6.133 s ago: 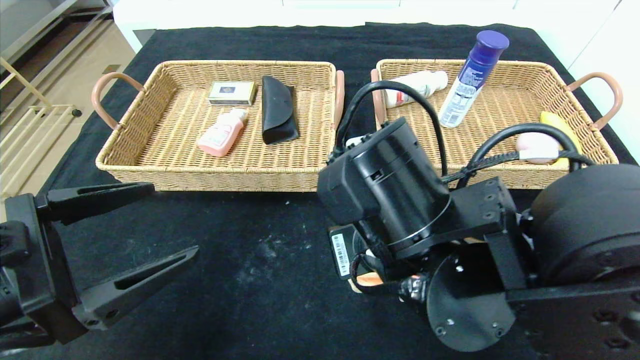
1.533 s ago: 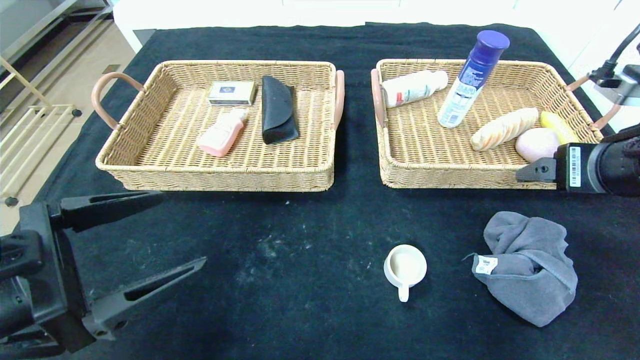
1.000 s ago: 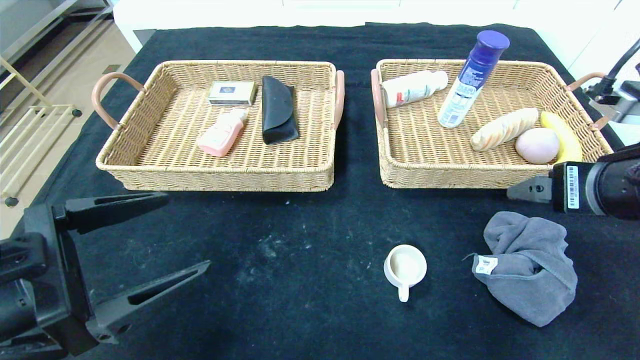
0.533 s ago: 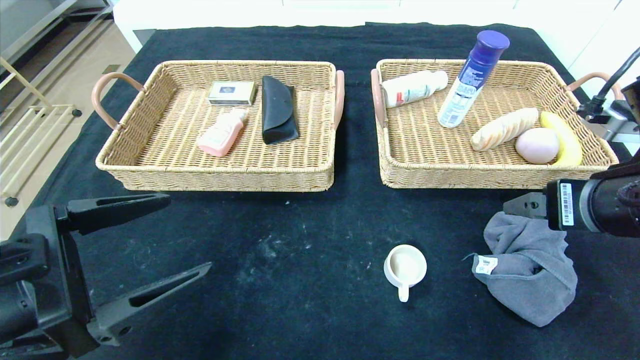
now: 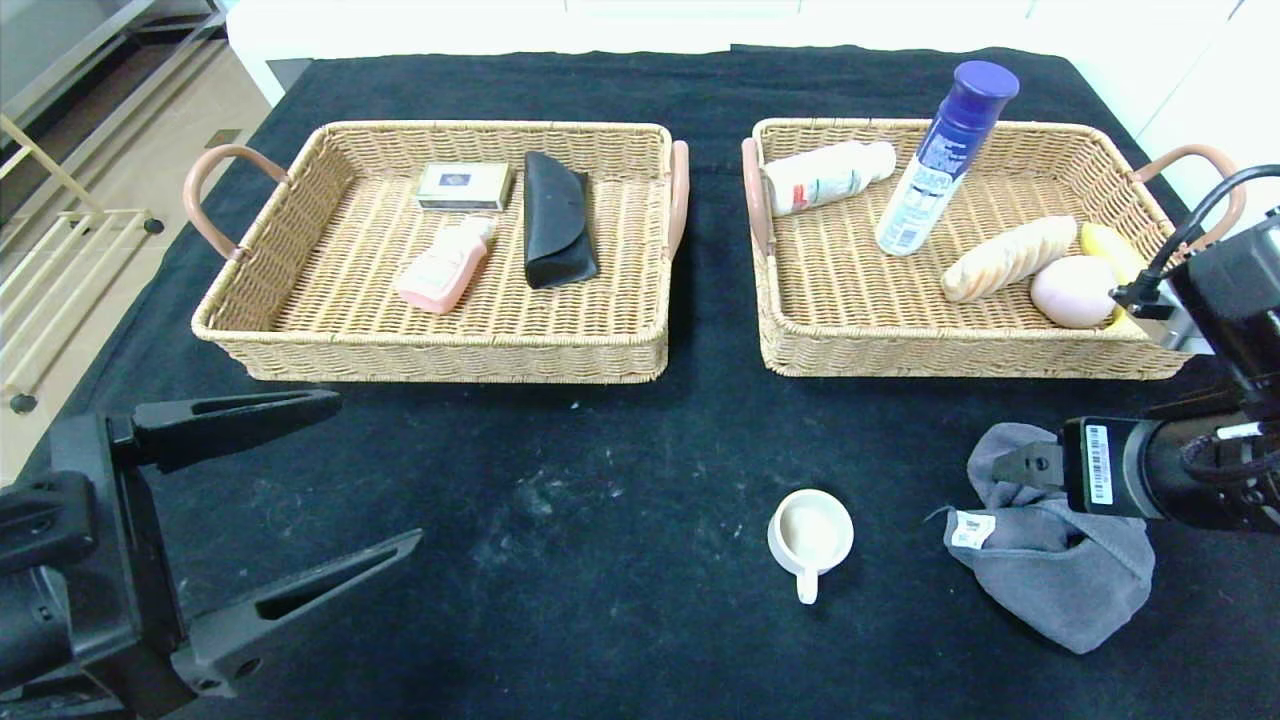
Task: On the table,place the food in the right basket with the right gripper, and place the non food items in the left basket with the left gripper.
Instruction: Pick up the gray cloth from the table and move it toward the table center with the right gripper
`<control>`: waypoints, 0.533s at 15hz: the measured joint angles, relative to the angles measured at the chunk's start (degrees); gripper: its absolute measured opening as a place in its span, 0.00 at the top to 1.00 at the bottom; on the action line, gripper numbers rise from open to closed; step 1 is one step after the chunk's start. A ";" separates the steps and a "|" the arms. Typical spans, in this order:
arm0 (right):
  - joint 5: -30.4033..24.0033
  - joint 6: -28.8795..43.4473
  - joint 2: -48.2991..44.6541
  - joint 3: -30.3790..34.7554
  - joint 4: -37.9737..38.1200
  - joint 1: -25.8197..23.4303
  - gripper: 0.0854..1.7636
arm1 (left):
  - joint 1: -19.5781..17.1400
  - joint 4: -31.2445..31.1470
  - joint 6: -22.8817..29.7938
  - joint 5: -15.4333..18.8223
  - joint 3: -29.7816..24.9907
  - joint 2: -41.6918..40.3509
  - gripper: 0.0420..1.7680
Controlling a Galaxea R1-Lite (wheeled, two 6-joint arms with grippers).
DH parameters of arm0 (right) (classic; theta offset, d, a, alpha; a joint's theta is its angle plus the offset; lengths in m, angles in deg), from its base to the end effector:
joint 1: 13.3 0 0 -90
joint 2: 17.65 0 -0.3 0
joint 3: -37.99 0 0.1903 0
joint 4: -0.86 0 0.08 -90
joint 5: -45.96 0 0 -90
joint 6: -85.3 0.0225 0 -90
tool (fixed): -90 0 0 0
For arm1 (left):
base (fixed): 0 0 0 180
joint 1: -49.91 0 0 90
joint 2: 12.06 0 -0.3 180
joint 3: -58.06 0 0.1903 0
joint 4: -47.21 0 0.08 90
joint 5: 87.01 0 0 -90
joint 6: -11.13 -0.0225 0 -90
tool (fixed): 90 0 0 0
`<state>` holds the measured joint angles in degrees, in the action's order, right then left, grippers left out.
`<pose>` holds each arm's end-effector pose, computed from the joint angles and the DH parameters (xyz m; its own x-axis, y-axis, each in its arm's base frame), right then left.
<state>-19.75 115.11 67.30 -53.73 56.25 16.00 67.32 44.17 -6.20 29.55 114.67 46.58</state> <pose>0.2042 0.1040 0.2459 0.7268 -0.0639 -0.6839 0.1440 0.9877 0.0608 0.1247 -0.0496 0.2406 0.7164 -0.6932 -0.0790 0.6863 0.6797 0.2590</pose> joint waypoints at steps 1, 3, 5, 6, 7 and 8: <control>-0.39 0.05 0.26 1.51 -2.38 0.00 0.04 | 0.00 0.00 -0.35 0.00 -0.06 0.00 0.03; -0.80 0.06 0.98 4.68 -7.23 -0.28 0.03 | 0.00 0.00 -0.66 0.00 -0.20 0.00 0.03; -0.87 0.06 1.99 6.45 -8.52 -0.72 0.03 | 0.01 -0.09 -0.74 0.02 -0.23 0.00 0.03; -0.85 0.06 2.46 6.84 -8.57 -0.83 0.03 | 0.23 -0.02 -0.74 0.00 -0.26 0.00 0.03; -0.85 0.09 2.93 7.06 -8.70 -0.88 0.03 | 0.39 0.00 -0.71 0.02 -0.28 0.00 0.03; -0.83 0.09 3.28 7.17 -8.74 -0.90 0.03 | 0.43 0.02 -0.72 0.00 -0.28 -0.02 0.03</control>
<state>-20.58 115.20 70.58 -46.56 47.51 15.10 67.75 44.20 -6.92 29.55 114.39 46.56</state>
